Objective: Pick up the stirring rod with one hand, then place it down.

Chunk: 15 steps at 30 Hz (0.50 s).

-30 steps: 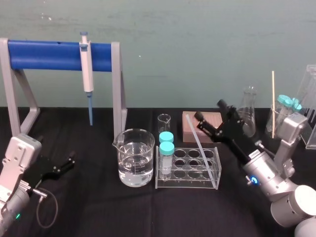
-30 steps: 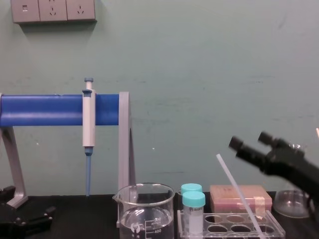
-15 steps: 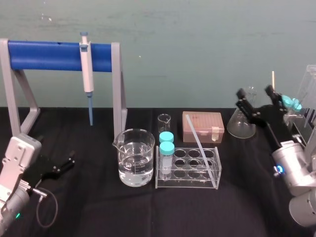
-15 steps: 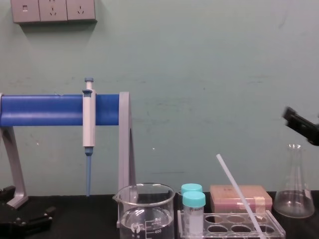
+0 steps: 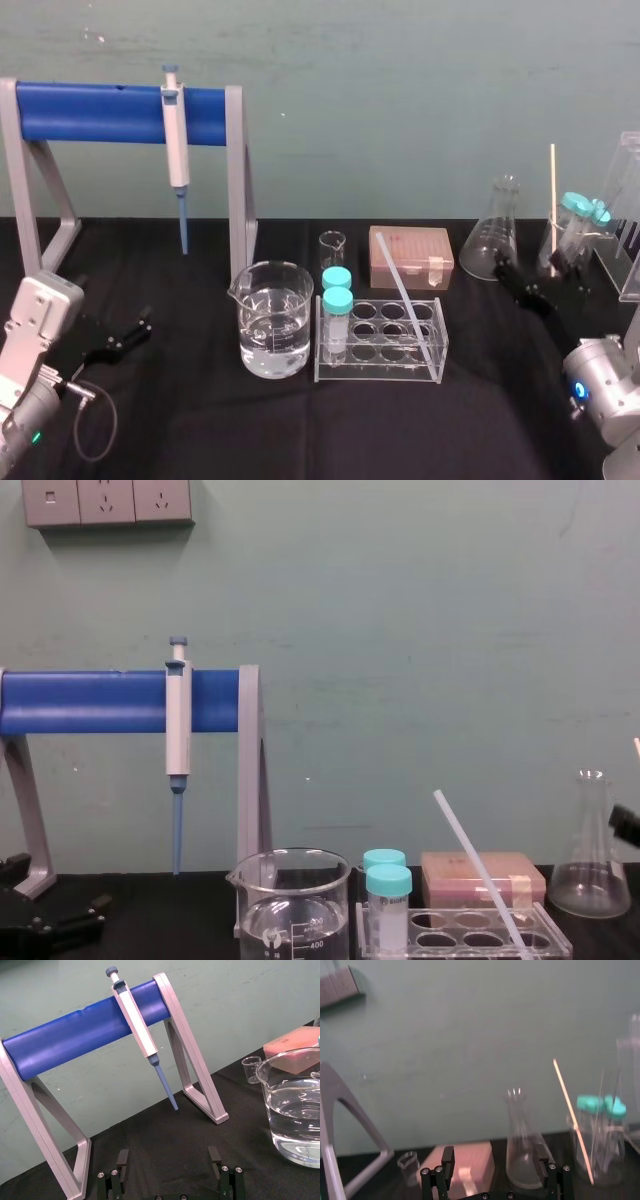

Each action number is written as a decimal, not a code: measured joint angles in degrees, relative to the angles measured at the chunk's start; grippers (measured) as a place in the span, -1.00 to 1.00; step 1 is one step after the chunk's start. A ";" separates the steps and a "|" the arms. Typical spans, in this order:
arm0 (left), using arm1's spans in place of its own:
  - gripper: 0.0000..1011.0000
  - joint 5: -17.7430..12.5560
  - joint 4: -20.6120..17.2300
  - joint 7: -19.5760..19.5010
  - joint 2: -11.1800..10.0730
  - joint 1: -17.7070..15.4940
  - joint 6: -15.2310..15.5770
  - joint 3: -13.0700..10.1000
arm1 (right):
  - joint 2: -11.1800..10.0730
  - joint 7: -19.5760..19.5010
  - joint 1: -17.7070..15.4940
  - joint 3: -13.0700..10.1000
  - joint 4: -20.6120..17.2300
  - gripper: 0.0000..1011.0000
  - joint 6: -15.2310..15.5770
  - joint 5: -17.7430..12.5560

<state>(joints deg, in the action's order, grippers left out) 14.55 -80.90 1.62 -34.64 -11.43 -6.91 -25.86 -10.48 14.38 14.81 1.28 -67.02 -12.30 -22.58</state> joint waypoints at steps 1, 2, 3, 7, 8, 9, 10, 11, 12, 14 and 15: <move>0.98 0.00 0.00 0.00 0.00 0.00 0.00 0.00 | 0.07 -0.26 -0.35 0.02 -0.31 0.98 0.97 0.21; 0.98 0.00 0.00 0.00 0.00 0.00 0.00 0.00 | 0.12 -0.32 -0.46 0.02 -0.40 0.98 1.35 0.29; 0.98 0.00 0.00 0.00 0.00 0.00 0.00 0.00 | 0.18 -0.34 -0.57 0.04 -0.51 0.98 1.68 0.33; 0.98 0.00 0.00 0.00 0.00 0.00 0.00 0.00 | 0.34 -0.37 -0.78 0.07 -0.77 0.98 2.41 0.40; 0.98 0.00 0.00 0.00 0.00 0.00 0.00 0.00 | 0.34 -0.37 -0.78 0.07 -0.78 0.98 2.40 0.40; 0.98 0.00 0.00 0.00 0.00 0.00 0.00 -0.01 | 0.33 -0.37 -0.77 0.07 -0.76 0.98 2.37 0.40; 0.98 0.00 0.00 0.00 0.00 0.00 0.00 0.00 | 0.33 -0.37 -0.75 0.08 -0.76 0.98 2.36 0.40; 0.98 0.00 0.00 0.00 0.00 0.00 0.00 0.00 | 0.33 -0.37 -0.73 0.09 -0.73 0.98 2.31 0.40; 0.98 0.00 0.00 0.00 0.00 0.00 0.00 0.00 | 0.33 -0.37 -0.73 0.09 -0.73 0.98 2.28 0.40; 0.98 0.00 0.00 0.00 0.00 0.00 0.00 0.00 | 0.32 -0.37 -0.71 0.10 -0.70 0.98 2.22 0.40; 0.98 0.00 0.00 0.00 0.00 0.00 0.00 0.00 | 0.31 -0.37 -0.69 0.10 -0.68 0.98 2.17 0.40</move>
<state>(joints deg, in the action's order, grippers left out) 14.55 -80.90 1.62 -34.65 -11.44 -6.91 -25.86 -10.17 14.02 14.12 1.38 -67.70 -10.13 -22.18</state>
